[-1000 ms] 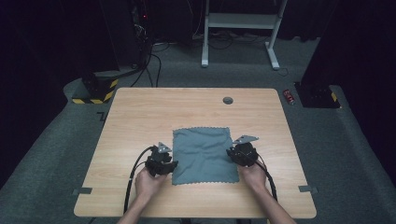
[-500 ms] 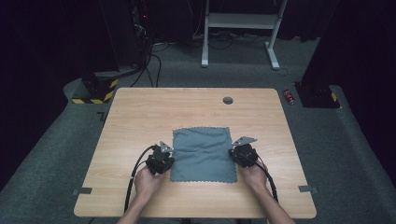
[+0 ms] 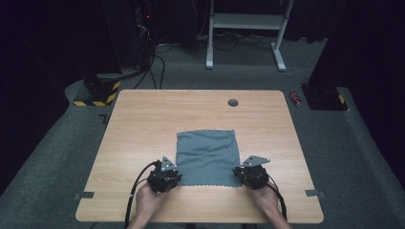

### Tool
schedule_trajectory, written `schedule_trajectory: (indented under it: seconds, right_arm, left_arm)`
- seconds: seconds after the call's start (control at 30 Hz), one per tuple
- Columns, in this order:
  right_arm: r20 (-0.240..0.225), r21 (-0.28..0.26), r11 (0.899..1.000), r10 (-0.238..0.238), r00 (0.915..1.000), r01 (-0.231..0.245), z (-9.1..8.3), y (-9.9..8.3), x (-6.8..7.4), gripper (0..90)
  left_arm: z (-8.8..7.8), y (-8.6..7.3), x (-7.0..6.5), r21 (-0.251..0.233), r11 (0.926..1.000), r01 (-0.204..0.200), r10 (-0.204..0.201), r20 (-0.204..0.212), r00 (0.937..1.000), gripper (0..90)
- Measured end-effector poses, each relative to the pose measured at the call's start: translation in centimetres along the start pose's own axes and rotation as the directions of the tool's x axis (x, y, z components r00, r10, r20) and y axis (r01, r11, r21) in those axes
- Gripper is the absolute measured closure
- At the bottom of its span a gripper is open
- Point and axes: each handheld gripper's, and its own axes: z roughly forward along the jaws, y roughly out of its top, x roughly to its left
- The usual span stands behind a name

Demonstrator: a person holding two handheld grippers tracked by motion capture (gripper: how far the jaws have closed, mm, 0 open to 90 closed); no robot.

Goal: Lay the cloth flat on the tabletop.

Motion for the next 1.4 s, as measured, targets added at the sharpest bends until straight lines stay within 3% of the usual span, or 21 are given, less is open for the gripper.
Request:
schedule_trajectory:
  seconds: [0.17,0.27,0.37,0.53,0.8,0.93,1.0,1.1,1.2,1.3,1.4]
  right_arm:
    - [-0.013,-0.007,1.0,0.01,0.9999,-0.01,-0.4,-1.0,0.3,77.6]
    - [0.004,0.001,1.0,-0.02,0.9998,0.02,-0.3,-1.2,0.6,79.6]
    - [0.008,0.006,0.999,-0.051,0.9987,0.05,-0.4,-1.2,0.9,87.0]
    - [0.012,0.018,0.996,-0.089,0.996,0.088,-0.8,-1.5,1.5,89.3]
    - [-0.013,0.021,0.996,-0.089,0.9959,0.089,-1.3,-1.6,1.9,84.7]
    - [-0.014,0.0,0.997,-0.072,0.9973,0.072,-1.1,-1.0,2.0,78.7]
    - [-0.022,0.001,0.997,-0.08,0.9966,0.08,-0.8,-0.8,2.1,78.5]
    - [-0.031,0.014,0.995,-0.098,0.9947,0.098,-0.3,-0.7,2.5,79.1]
    - [-0.035,0.011,0.994,-0.109,0.9934,0.11,-0.2,-0.9,2.7,85.3]
    - [-0.036,0.021,0.99,-0.142,0.9892,0.143,-0.4,-1.0,3.0,88.9]
    - [-0.05,0.029,0.99,-0.14,0.9889,0.141,-0.6,-1.1,3.0,89.0]
  left_arm:
    - [0.4,-0.2,-0.1,0.006,1.0,-0.002,0.002,-0.001,1.0,78.4]
    - [0.4,-0.1,-0.1,0.012,0.9999,-0.012,0.012,-0.012,0.9999,83.8]
    - [0.3,-0.2,-0.1,0.016,0.9998,-0.011,0.011,-0.011,0.9999,89.8]
    - [0.0,-0.4,-0.2,0.029,0.9994,-0.019,0.019,0.006,0.9998,90.0]
    - [-0.6,-0.9,-0.4,0.045,0.9987,-0.023,0.022,0.015,0.9996,90.0]
    - [-0.3,-0.7,-0.5,0.017,0.9998,-0.014,0.014,0.019,0.9997,76.0]
    - [-0.1,-0.6,-0.6,0.017,0.9995,-0.025,0.025,0.01,0.9996,74.6]
    - [-0.1,-0.6,-0.6,0.022,0.9987,-0.047,0.047,-0.005,0.9989,78.7]
    - [-0.2,-0.7,-0.7,0.023,0.9984,-0.052,0.052,-0.003,0.9986,89.2]
    - [-0.4,-0.7,-1.2,0.046,0.9959,-0.078,0.078,-0.001,0.9969,90.0]
    - [-0.6,-0.8,-1.4,0.056,0.9944,-0.089,0.089,0.009,0.996,90.0]
